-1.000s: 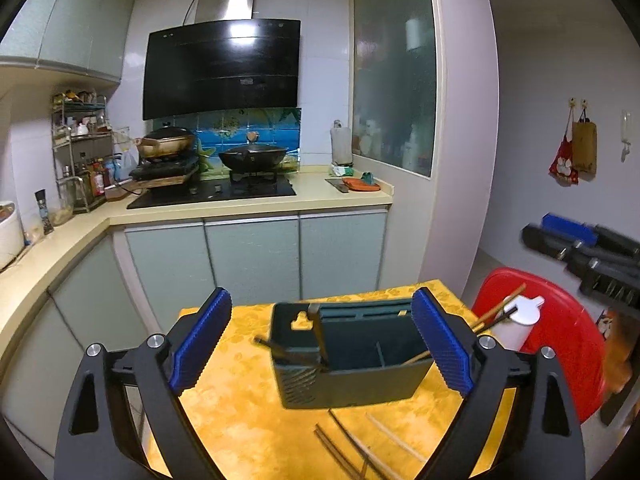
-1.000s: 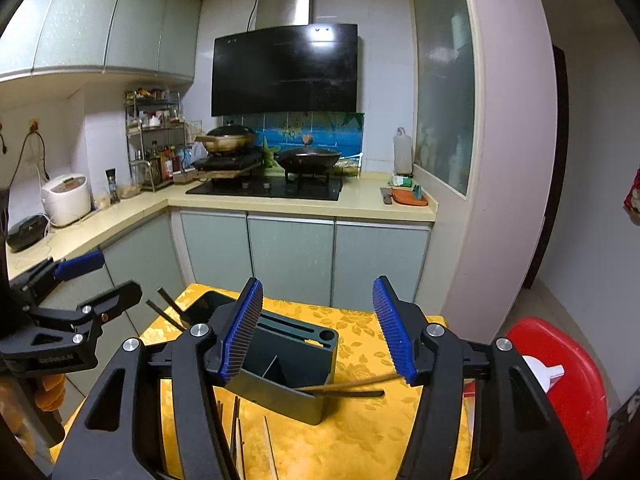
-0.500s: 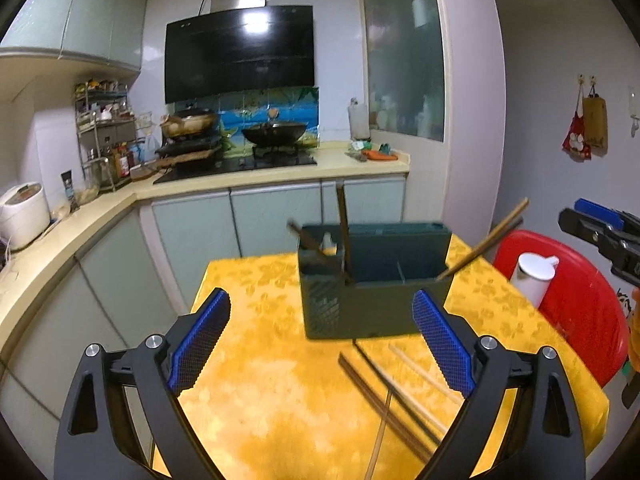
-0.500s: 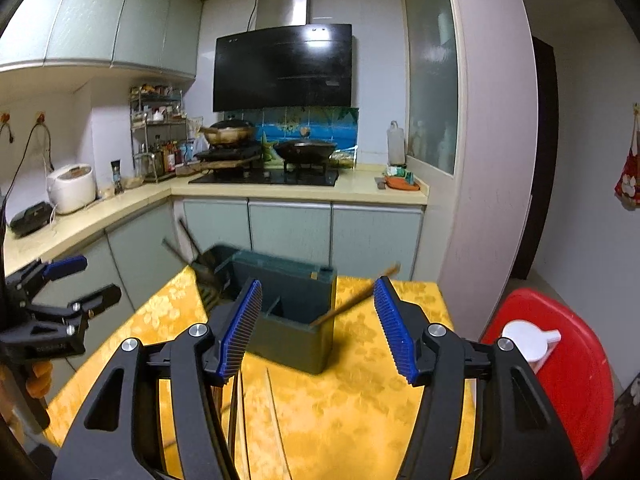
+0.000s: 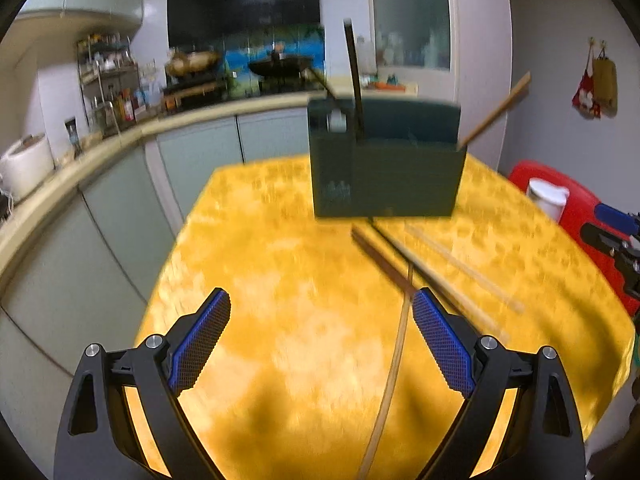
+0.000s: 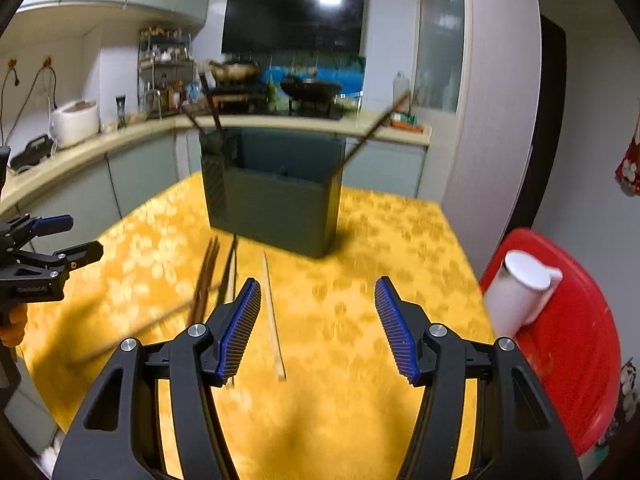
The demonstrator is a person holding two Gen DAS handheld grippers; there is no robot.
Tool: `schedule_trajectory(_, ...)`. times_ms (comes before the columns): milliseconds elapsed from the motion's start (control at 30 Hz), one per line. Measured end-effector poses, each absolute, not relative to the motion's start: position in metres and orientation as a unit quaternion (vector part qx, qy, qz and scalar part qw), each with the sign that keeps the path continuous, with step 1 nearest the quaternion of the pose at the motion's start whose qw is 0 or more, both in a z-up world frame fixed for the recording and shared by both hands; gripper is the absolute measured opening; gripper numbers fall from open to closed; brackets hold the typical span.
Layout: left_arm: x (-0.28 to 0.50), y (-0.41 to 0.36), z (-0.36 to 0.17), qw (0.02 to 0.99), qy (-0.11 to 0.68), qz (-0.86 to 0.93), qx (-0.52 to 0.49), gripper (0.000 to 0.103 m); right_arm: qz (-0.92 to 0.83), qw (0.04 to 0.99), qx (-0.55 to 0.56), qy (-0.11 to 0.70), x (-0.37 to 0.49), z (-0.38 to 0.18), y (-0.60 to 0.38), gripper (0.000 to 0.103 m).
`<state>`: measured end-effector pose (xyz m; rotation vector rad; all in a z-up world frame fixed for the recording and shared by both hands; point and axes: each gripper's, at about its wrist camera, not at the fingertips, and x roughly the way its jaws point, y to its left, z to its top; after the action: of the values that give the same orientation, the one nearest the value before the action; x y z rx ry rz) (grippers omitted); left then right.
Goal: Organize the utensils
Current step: 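Lower the left tool and grasp a light bamboo chopstick, then grasp a bamboo chopstick with the right tool while the left tool holds its own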
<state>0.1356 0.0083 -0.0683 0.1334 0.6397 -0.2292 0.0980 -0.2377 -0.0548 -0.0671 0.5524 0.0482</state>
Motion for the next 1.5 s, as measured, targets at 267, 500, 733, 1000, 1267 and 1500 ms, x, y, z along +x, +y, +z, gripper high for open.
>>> schedule_trajectory(267, 0.1, 0.01, -0.11, 0.922, 0.347, -0.136, 0.108, 0.089, 0.027, 0.957, 0.003, 0.29, 0.099, -0.084, -0.247, 0.058)
schedule_trajectory(500, 0.076, 0.018, -0.123, 0.914, 0.364, -0.152, 0.093, 0.089, 0.032, 0.947, 0.003, 0.319, 0.104, -0.109, -0.248, 0.058)
schedule_trajectory(733, 0.067, 0.018, -0.14, 0.907, 0.379, -0.161, 0.091, 0.069, 0.037, 0.944, 0.002, 0.327, 0.104, -0.116, -0.245, 0.058)
schedule_trajectory(1000, 0.059, 0.011, -0.14, 0.906, 0.364, -0.195, 0.092, 0.034, 0.059, 0.934, -0.007, 0.353, 0.116, -0.126, -0.239, 0.058)
schedule_trajectory(1267, 0.061, 0.013, -0.14, 0.907, 0.365, -0.193, 0.087, 0.01, 0.09, 0.916, -0.019, 0.392, 0.134, -0.139, -0.226, 0.047)
schedule_trajectory(1500, 0.061, 0.013, -0.139, 0.907, 0.363, -0.194, 0.086, 0.01, 0.096, 0.909, -0.013, 0.405, 0.142, -0.141, -0.224, 0.033)
